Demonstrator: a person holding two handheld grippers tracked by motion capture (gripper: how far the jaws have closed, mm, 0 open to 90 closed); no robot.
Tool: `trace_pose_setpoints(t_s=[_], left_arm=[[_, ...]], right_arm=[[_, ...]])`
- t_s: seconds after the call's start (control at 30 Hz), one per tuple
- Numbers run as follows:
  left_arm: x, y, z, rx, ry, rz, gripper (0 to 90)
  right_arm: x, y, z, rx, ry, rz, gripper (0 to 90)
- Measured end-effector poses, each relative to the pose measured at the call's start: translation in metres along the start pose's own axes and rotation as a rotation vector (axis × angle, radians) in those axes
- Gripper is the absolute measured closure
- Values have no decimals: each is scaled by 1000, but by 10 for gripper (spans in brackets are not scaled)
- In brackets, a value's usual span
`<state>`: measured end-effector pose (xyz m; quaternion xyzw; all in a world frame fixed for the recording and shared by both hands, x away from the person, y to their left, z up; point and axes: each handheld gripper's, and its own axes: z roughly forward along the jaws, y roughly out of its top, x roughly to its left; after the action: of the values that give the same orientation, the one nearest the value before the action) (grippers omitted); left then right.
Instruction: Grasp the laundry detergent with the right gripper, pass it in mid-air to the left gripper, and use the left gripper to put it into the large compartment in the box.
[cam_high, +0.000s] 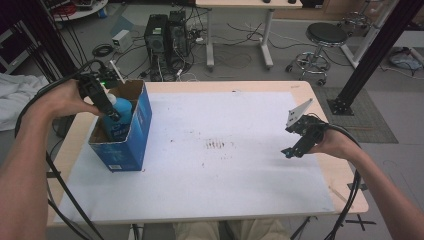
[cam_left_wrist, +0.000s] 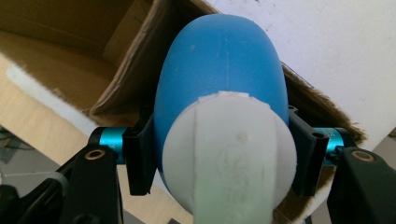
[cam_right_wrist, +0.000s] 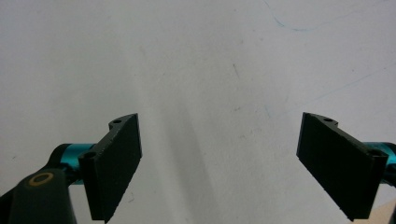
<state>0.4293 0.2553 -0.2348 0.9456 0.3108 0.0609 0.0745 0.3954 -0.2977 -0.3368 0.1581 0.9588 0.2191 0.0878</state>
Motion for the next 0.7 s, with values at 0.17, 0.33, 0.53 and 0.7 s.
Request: trace_pose_setpoints(t_s=[0.17, 0.33, 0.53, 0.7], left_arm=[[0, -2, 14, 23, -1, 26, 382], [-2, -7, 24, 38, 11, 60, 381], [-3, -8, 35, 64, 3, 76, 381], [-2, -9, 36, 48, 0, 71, 381]], right_arm=[[0, 1, 5, 15, -3, -1, 133], [2, 2, 6, 13, -3, -6, 133], [4, 3, 8, 14, -1, -6, 133], [4, 3, 9, 19, 1, -3, 133]])
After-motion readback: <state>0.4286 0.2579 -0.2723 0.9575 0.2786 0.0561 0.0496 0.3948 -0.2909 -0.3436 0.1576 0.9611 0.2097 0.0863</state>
